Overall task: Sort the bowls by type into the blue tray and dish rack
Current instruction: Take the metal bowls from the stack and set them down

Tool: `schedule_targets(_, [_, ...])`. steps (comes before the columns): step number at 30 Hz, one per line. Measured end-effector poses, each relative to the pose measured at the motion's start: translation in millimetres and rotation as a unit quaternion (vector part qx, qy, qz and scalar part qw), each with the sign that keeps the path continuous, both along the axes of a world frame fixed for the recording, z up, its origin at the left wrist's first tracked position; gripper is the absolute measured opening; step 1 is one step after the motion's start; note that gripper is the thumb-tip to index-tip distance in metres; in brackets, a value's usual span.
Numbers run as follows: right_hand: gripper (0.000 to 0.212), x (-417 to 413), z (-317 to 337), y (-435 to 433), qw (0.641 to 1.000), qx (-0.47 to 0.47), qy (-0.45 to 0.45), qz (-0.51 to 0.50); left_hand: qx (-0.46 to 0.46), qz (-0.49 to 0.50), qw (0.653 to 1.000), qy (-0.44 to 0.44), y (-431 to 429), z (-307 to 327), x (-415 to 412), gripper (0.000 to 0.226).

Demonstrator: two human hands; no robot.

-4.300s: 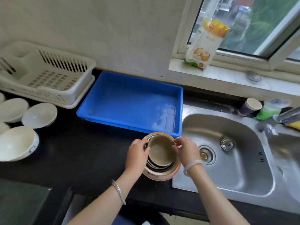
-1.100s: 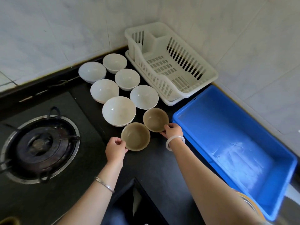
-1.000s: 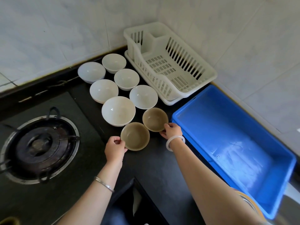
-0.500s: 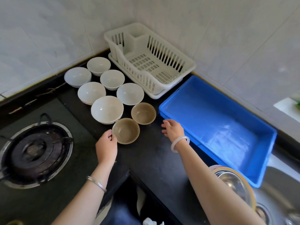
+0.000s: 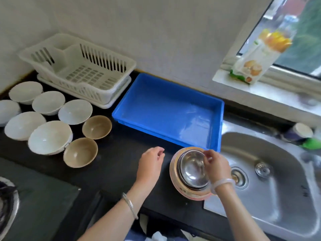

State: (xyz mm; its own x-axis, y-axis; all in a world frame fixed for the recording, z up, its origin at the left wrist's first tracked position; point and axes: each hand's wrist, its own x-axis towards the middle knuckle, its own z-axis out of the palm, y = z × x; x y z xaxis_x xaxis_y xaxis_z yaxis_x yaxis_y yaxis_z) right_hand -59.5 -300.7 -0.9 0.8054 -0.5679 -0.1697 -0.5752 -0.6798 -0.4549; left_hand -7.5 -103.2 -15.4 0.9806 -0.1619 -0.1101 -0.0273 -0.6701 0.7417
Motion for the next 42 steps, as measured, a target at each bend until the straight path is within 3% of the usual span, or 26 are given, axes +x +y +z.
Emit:
schedule_targets(8, [0.024, -31.0, -15.8, -17.0, 0.998, -0.033, 0.061, 0.007, 0.024, -0.100, 0.994, 0.023, -50.5, -3.3, -17.3, 0.025])
schedule_targets(14, [0.013, -26.6, -18.8, -17.9, 0.995, 0.051, 0.056, -0.070, 0.018, -0.099, 0.994, 0.037, -53.9, -5.5, -19.1, 0.026])
schedule_targets(28, [0.022, -44.4, -7.8, -28.1, 0.967, 0.193, -0.026, -0.167, 0.020, -0.088, 0.989, 0.114, -57.3, -4.6, -5.7, 0.026])
schedule_targets(36, [0.016, -53.9, 0.8, -42.6, 0.948, 0.238, -0.082, -0.196, 0.054, -0.091, 0.989, 0.106, -67.5, 4.2, -7.0, 0.005])
schedule_targets(42, [0.006, -54.9, 2.2, -42.3, 0.930, 0.281, -0.113, -0.209, 0.000, -0.078, 0.987, 0.140, -67.4, 9.2, -3.3, 0.005])
